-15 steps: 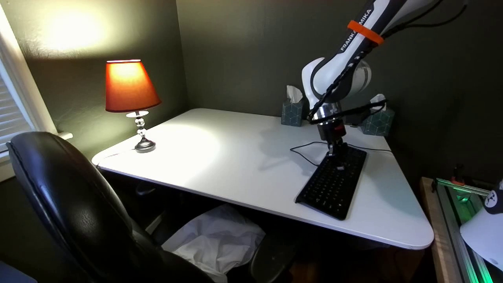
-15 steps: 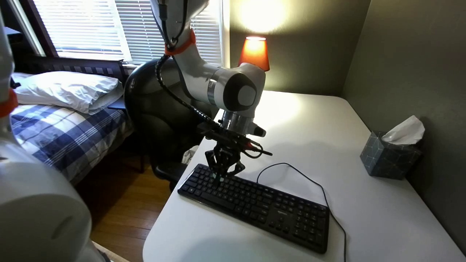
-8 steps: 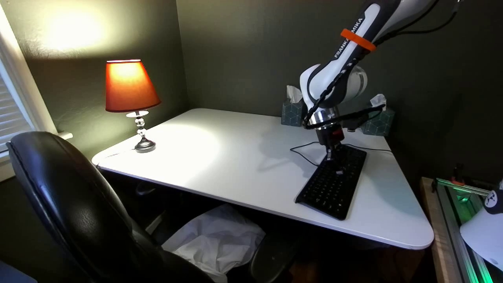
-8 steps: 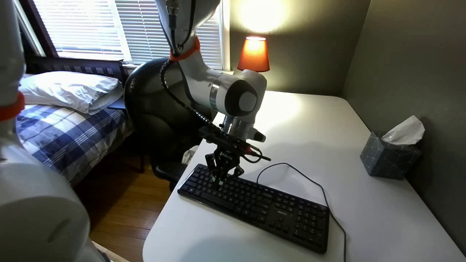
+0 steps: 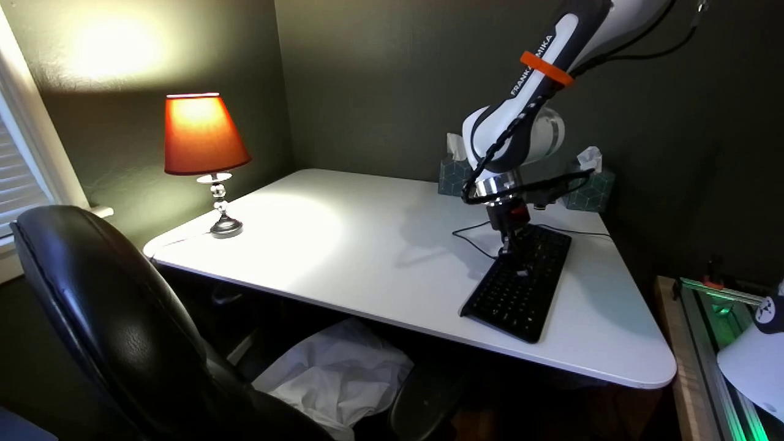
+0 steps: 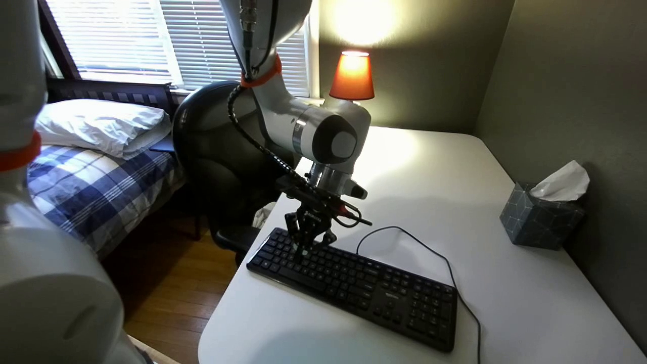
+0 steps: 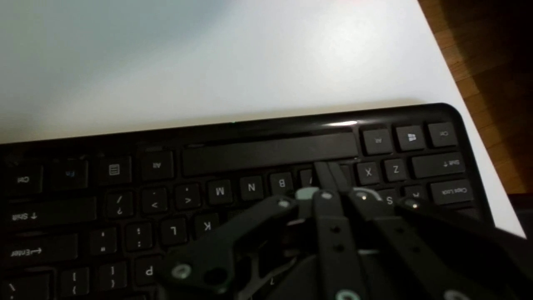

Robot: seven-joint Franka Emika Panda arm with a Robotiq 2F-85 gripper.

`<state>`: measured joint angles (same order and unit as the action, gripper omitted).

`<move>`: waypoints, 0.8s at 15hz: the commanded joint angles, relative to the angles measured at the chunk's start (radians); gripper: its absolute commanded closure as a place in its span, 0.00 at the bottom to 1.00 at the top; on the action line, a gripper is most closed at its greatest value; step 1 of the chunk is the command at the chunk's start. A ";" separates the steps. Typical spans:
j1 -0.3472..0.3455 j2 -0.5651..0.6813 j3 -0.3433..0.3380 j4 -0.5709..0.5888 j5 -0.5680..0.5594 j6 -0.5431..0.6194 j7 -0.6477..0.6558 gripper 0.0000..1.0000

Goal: Press the g key on the keyboard

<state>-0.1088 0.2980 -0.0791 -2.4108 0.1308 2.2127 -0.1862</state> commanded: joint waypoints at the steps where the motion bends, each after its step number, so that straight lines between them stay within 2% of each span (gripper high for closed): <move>1: -0.019 0.033 0.016 0.024 0.029 0.007 -0.016 1.00; 12: -0.040 0.069 0.024 0.057 0.048 -0.001 -0.024 1.00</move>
<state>-0.1302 0.3431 -0.0727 -2.3719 0.1446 2.2127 -0.1870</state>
